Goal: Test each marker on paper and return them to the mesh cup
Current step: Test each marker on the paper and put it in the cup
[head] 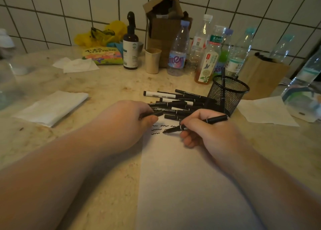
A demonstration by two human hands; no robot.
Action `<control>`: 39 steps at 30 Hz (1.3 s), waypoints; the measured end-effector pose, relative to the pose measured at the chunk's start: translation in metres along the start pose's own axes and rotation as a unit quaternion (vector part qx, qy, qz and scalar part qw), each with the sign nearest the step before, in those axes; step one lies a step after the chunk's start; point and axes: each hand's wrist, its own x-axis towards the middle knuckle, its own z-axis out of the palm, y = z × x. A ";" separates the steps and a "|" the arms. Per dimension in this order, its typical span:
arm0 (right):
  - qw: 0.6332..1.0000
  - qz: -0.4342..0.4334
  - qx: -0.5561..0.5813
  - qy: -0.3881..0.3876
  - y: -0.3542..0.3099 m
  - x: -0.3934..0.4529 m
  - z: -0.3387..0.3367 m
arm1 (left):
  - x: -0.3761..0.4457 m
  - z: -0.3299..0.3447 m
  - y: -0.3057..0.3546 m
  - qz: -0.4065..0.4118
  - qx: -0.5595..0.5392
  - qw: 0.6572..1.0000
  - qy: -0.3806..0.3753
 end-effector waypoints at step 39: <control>0.980 -0.010 0.197 0.038 -0.010 0.000 -0.012 | 0.000 0.003 -0.003 0.049 -0.023 0.999 0.001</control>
